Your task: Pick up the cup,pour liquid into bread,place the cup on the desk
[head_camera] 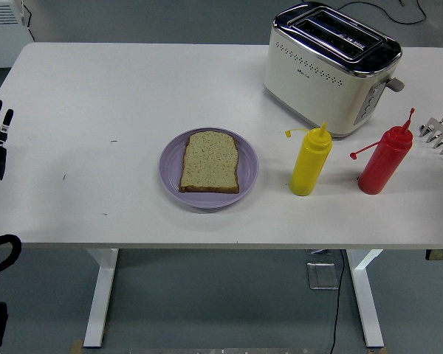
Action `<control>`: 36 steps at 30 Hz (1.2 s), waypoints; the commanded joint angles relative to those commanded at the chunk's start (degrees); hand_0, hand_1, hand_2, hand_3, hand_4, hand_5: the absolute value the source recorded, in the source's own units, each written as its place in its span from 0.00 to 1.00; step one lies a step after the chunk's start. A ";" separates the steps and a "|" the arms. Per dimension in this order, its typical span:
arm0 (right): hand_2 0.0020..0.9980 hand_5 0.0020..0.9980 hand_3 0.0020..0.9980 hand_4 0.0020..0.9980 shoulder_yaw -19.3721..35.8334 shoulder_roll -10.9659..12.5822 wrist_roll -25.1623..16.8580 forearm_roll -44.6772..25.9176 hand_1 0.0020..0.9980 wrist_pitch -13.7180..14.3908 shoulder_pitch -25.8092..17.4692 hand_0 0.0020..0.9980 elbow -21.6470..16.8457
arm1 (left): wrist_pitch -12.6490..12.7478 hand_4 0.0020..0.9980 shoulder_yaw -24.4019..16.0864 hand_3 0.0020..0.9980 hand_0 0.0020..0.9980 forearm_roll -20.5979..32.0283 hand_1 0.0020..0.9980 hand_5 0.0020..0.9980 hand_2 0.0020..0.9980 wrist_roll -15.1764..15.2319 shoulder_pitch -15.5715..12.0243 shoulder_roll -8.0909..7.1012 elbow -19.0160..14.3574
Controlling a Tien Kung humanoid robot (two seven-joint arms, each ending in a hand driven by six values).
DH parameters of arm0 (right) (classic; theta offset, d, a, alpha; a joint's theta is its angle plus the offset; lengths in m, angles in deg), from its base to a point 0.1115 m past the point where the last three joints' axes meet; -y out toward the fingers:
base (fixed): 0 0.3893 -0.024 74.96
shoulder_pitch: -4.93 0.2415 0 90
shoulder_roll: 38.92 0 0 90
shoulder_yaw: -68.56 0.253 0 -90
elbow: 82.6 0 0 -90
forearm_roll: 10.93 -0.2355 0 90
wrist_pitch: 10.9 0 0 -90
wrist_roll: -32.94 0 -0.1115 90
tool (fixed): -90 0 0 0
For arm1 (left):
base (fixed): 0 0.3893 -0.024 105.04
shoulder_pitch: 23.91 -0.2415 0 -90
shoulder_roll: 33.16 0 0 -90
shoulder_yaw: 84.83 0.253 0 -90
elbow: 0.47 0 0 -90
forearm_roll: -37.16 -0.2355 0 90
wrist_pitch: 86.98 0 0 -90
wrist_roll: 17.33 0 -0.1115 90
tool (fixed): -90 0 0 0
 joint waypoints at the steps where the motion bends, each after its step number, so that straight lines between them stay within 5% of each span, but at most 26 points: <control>1: 0.75 0.42 0.75 0.52 0.00 0.00 -0.01 -0.01 0.73 0.03 -0.03 0.79 0.01 | 0.00 0.51 0.02 0.71 0.79 0.00 0.75 0.99 0.76 0.00 0.00 0.00 0.00; 36: 0.74 0.42 0.75 0.51 0.70 -0.02 -0.41 -1.38 0.72 1.37 -1.44 0.79 -0.14 | -0.06 0.51 0.51 0.71 0.79 -0.04 0.75 0.99 0.76 -0.01 -0.14 0.08 0.01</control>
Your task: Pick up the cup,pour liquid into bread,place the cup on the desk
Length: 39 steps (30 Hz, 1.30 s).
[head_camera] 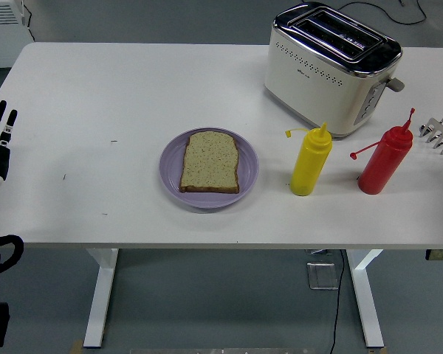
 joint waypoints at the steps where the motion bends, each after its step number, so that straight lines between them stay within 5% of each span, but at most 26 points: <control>1: 0.74 0.42 0.75 0.51 0.01 0.01 0.05 0.01 0.72 0.01 -0.04 0.79 0.03 | 0.00 0.51 0.01 0.71 0.79 -0.01 0.75 0.99 0.76 0.00 -0.06 0.00 -0.01; 33: 0.74 0.40 0.76 0.51 -0.45 -0.15 0.69 0.29 0.72 0.19 0.42 0.79 0.38 | -0.07 0.51 0.13 0.71 0.79 0.15 0.75 0.99 0.76 -0.01 0.31 0.15 0.05; 39: 0.74 0.40 0.76 0.51 -0.12 -0.11 3.52 1.50 0.72 -0.59 0.36 0.79 0.44 | -0.08 0.51 0.16 0.71 0.79 0.14 0.75 0.99 0.76 -0.01 0.33 0.14 0.03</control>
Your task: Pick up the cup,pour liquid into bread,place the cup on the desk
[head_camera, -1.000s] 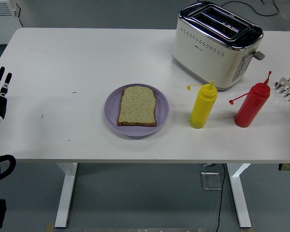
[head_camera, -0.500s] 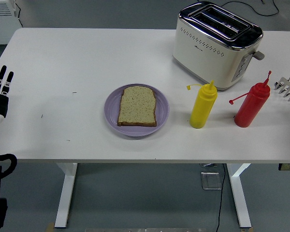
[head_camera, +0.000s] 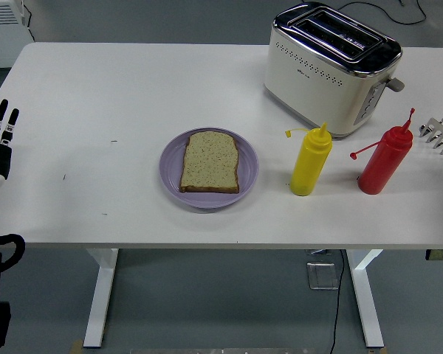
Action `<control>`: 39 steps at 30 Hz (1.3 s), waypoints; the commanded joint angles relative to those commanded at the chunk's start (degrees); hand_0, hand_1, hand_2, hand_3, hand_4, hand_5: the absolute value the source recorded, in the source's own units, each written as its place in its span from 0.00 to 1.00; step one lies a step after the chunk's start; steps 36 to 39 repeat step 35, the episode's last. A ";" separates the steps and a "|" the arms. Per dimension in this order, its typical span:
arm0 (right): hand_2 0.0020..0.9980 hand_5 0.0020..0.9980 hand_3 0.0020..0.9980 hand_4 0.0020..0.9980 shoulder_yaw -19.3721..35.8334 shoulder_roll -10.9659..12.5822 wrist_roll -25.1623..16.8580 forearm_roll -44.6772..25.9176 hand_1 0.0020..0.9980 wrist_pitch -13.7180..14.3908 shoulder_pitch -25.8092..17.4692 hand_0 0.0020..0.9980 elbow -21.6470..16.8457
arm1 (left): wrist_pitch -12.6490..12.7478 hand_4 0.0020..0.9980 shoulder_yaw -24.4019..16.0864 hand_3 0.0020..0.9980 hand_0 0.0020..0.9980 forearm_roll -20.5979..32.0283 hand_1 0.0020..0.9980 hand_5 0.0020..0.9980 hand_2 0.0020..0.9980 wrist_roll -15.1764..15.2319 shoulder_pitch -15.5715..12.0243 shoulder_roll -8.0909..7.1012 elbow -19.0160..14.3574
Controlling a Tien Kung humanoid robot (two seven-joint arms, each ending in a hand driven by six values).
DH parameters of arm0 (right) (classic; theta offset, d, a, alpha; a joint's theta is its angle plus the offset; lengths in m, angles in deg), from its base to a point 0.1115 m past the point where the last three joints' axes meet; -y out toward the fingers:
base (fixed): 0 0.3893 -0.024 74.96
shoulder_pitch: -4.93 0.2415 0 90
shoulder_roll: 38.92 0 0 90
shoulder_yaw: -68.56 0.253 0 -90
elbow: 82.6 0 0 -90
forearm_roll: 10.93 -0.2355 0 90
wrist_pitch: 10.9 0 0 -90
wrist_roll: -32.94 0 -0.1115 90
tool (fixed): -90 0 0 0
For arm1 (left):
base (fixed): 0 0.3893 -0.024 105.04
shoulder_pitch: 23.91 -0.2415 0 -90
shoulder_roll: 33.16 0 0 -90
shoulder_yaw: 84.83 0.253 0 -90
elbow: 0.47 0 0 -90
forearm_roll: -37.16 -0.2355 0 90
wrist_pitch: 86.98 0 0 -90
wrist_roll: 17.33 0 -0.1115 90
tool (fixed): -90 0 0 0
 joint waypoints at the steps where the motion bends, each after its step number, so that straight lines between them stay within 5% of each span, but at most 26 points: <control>1: 0.74 0.40 0.76 0.51 0.07 0.00 0.83 0.51 0.72 -0.14 -0.02 0.79 0.02 | 0.00 0.51 0.03 0.71 0.79 -0.03 0.75 0.99 0.76 -0.02 0.02 -0.01 0.02; 39: 0.75 0.43 0.74 0.52 0.69 0.07 4.57 3.32 0.72 -0.08 -0.48 0.79 0.48 | 0.04 0.51 -0.07 0.71 0.79 -0.12 0.75 0.99 0.76 -0.03 -0.19 -0.06 0.04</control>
